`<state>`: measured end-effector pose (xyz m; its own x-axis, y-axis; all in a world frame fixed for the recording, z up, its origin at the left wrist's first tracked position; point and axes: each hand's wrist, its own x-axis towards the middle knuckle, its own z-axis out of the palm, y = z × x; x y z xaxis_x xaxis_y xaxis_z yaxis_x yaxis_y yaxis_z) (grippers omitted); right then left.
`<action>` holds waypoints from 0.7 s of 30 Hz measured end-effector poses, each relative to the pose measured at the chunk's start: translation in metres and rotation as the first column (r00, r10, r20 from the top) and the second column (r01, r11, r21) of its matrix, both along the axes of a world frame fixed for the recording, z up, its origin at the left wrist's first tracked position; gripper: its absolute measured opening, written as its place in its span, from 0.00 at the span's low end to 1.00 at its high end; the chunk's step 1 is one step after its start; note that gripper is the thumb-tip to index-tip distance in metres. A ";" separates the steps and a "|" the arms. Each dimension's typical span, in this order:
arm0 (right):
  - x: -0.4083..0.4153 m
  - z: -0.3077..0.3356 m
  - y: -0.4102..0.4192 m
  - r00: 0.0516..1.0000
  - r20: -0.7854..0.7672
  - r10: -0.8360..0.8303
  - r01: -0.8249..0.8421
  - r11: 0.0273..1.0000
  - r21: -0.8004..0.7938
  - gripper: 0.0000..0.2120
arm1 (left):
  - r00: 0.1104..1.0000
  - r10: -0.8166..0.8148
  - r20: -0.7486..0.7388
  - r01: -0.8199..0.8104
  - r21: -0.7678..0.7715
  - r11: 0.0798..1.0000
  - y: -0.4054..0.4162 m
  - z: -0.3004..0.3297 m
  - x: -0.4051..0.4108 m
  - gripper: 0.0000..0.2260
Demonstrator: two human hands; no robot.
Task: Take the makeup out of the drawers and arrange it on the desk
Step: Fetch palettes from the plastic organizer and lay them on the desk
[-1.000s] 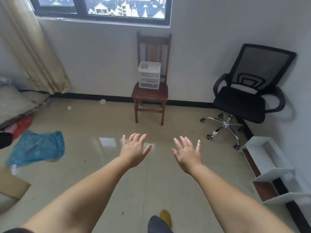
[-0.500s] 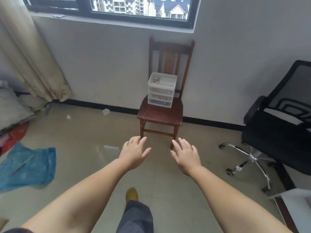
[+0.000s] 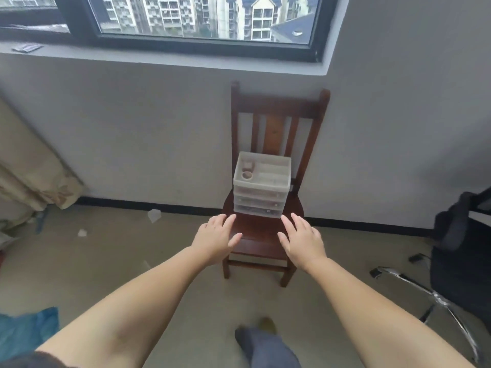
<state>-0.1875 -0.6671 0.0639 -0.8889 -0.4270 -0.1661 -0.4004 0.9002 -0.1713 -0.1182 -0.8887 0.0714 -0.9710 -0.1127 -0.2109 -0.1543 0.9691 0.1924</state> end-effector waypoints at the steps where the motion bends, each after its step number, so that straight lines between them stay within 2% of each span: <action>1: -0.022 -0.004 -0.007 1.000 0.006 0.011 -0.011 1.000 0.005 0.25 | 1.000 0.003 0.018 -0.003 0.012 1.000 -0.004 -0.004 -0.019 0.27; 7: -0.174 -0.027 -0.063 0.986 0.061 0.156 -0.160 0.985 0.068 0.26 | 0.992 0.114 0.062 -0.120 0.111 0.987 -0.025 -0.028 -0.150 0.27; 11: -0.264 -0.036 -0.102 0.945 0.170 0.279 -0.296 0.952 0.084 0.25 | 0.971 0.196 0.138 -0.216 0.150 0.965 -0.033 -0.043 -0.233 0.25; 14: -0.329 -0.051 -0.134 0.899 0.263 0.351 -0.372 0.927 0.035 0.24 | 0.940 0.284 0.189 -0.319 0.185 0.930 -0.035 -0.059 -0.288 0.22; 17: -0.375 -0.075 -0.166 0.863 0.288 0.414 -0.429 0.903 -0.012 0.22 | 0.903 0.362 0.231 -0.404 0.172 0.899 -0.035 -0.084 -0.327 0.20; 21: -0.398 -0.111 -0.197 0.843 0.295 0.450 -0.460 0.887 -0.038 0.20 | 0.851 0.450 0.271 -0.490 0.101 0.866 -0.033 -0.115 -0.353 0.23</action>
